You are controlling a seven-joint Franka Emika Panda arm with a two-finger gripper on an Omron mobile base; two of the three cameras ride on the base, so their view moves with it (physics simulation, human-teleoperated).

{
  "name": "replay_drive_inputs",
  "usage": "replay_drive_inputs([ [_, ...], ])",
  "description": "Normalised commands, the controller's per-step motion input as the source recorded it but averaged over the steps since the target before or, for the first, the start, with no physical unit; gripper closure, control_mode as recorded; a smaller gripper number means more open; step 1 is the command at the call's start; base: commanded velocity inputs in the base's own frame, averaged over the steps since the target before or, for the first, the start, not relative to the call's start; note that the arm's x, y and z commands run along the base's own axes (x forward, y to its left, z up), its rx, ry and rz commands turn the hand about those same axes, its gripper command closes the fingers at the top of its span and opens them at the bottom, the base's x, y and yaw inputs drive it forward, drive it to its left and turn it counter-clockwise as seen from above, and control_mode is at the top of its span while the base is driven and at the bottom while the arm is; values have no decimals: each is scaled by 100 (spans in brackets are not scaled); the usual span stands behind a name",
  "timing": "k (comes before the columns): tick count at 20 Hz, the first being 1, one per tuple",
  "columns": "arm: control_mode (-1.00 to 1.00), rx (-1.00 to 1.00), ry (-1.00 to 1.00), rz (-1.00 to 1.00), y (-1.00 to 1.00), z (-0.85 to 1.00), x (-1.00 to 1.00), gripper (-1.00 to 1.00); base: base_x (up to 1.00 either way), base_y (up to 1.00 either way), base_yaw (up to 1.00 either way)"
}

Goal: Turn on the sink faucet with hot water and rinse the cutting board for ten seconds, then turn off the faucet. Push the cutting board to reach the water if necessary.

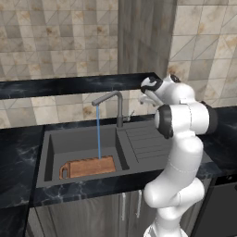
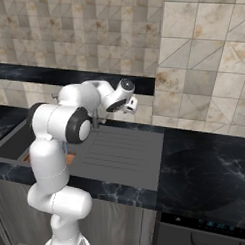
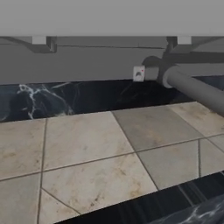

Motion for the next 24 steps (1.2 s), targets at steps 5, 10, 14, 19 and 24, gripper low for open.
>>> replay_drive_inputs([
  [5, -100, 3, 0, 4, -12, -29, 7, -100, 0, 0, 0],
  [10, -100, 2, 0, 2, -1, -14, 9, -100, 0, 0, 0],
  [14, -100, 0, 0, 0, 0, -18, 6, -100, 0, 0, 0],
  [19, -100, 0, 0, 0, 0, -21, 5, -100, 0, 0, 0],
  [24, -100, 0, 0, 0, 0, -18, 7, -100, 0, 0, 0],
])
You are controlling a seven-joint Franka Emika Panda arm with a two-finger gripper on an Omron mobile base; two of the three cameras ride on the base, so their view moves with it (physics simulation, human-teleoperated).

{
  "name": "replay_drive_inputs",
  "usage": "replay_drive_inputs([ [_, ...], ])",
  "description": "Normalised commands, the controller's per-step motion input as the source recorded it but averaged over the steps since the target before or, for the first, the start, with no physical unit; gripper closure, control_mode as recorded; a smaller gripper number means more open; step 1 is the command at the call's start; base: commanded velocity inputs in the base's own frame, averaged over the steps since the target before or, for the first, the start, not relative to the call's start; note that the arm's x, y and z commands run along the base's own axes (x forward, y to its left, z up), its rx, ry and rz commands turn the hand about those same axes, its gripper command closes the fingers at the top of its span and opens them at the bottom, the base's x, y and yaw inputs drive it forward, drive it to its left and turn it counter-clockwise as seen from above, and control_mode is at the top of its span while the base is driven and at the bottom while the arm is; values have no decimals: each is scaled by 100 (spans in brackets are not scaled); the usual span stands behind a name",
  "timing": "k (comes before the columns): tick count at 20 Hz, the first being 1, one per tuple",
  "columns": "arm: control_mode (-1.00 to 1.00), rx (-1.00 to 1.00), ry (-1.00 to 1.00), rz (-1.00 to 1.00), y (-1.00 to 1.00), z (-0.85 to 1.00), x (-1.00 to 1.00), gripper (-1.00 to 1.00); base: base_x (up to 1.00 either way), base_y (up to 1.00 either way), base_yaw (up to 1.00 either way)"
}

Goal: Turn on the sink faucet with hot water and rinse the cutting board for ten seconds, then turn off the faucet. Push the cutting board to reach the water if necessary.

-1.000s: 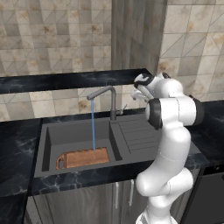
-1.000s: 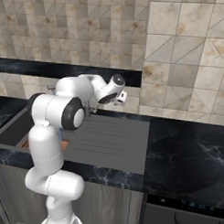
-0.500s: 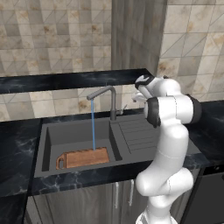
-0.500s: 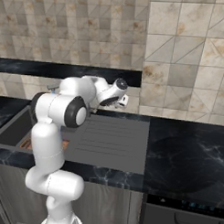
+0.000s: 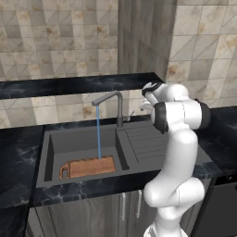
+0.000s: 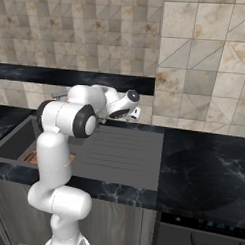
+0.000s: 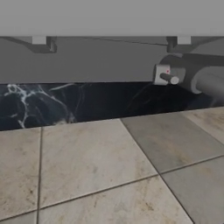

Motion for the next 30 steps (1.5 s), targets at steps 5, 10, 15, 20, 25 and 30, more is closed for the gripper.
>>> replay_drive_inputs([
  [5, -100, 0, 0, 0, 9, -4, 16, -100, 0, 0, 0],
  [10, -100, 0, 0, 0, 16, -2, 18, -100, 0, 0, 0],
  [15, -100, 0, 0, 0, 15, -1, 20, -100, 0, 0, 0],
  [20, -100, 0, 0, 0, 10, 0, 18, -100, 0, 0, 0],
  [25, -100, 0, 0, 0, 0, 0, 4, -100, 0, 0, 0],
  [30, -100, 0, 0, 0, 0, 0, 0, -100, 0, 0, 0],
])
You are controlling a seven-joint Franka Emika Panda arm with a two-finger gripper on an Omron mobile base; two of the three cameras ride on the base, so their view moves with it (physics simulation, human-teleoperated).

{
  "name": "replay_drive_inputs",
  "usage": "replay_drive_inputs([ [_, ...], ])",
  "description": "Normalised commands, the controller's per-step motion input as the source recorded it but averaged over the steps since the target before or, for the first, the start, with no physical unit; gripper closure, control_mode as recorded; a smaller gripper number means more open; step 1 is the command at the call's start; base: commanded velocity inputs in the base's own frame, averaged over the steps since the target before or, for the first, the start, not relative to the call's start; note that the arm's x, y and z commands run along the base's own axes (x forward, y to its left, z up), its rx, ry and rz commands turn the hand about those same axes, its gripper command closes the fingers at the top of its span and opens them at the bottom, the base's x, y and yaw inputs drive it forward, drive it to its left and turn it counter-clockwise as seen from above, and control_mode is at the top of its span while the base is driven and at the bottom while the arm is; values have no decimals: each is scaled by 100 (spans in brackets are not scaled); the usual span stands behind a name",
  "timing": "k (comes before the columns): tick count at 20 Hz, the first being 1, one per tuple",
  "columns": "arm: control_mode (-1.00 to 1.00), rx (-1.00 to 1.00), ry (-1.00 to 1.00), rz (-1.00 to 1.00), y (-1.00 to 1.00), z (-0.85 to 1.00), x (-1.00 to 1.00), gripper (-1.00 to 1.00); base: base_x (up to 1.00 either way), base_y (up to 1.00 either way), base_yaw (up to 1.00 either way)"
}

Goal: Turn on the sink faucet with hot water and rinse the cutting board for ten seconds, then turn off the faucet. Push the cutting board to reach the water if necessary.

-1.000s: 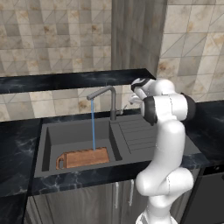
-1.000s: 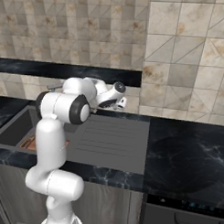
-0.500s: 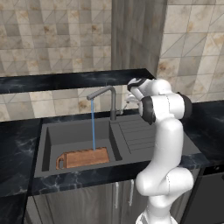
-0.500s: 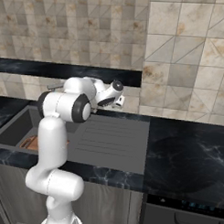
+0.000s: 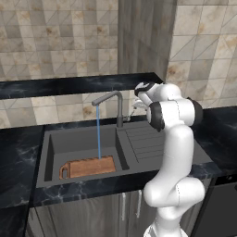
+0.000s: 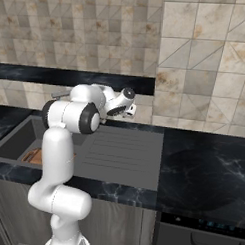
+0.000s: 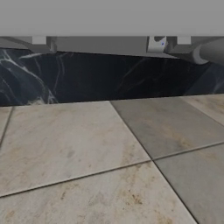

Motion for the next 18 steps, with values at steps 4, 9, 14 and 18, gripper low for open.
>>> replay_drive_inputs([
  [4, -100, 0, 0, 0, 0, 0, 0, -100, 0, 0, 0],
  [9, -100, 0, 0, 0, 0, 0, 0, -100, 0, 0, 0],
  [14, -100, 0, 0, 0, 0, 0, 0, -100, 0, 0, 0],
  [18, -100, 0, 0, 0, 0, 0, 0, -100, 0, 0, 0],
])
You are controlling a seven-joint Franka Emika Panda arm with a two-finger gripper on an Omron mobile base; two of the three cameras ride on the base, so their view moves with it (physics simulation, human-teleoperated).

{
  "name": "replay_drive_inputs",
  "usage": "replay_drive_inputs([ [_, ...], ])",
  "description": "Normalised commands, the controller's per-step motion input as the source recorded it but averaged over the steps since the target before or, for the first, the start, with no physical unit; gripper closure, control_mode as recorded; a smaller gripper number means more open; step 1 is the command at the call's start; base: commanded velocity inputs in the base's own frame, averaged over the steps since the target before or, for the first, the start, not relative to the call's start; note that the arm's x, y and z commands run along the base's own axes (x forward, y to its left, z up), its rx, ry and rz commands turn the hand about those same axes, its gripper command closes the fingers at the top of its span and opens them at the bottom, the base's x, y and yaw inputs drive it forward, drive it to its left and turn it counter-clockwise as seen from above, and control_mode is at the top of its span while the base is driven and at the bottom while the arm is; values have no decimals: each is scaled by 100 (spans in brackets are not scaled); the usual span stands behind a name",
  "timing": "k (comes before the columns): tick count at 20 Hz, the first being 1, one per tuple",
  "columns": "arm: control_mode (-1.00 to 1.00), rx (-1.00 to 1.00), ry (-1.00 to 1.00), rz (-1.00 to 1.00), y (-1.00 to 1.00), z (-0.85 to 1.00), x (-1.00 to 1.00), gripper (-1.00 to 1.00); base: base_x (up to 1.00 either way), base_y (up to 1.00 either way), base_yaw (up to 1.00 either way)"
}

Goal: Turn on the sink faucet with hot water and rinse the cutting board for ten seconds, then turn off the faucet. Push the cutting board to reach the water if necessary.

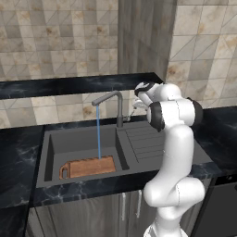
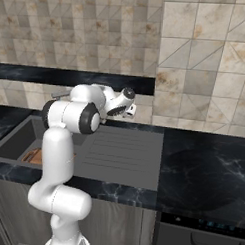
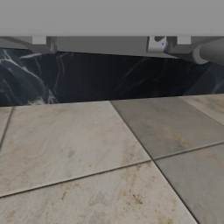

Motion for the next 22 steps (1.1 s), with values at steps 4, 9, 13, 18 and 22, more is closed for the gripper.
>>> replay_drive_inputs([
  [4, -100, 0, 0, 0, 0, 0, 0, -100, 0, 0, 0],
  [9, -100, 0, 0, 0, 0, 0, 0, -100, 0, 0, 0],
  [13, -100, 0, 0, 0, 0, 0, 0, -100, 0, 0, 0],
  [18, -100, 0, 0, 0, 0, 0, 0, -100, 0, 0, 0],
  [22, -100, 0, 0, 0, 0, 0, 0, -100, 0, 0, 0],
])
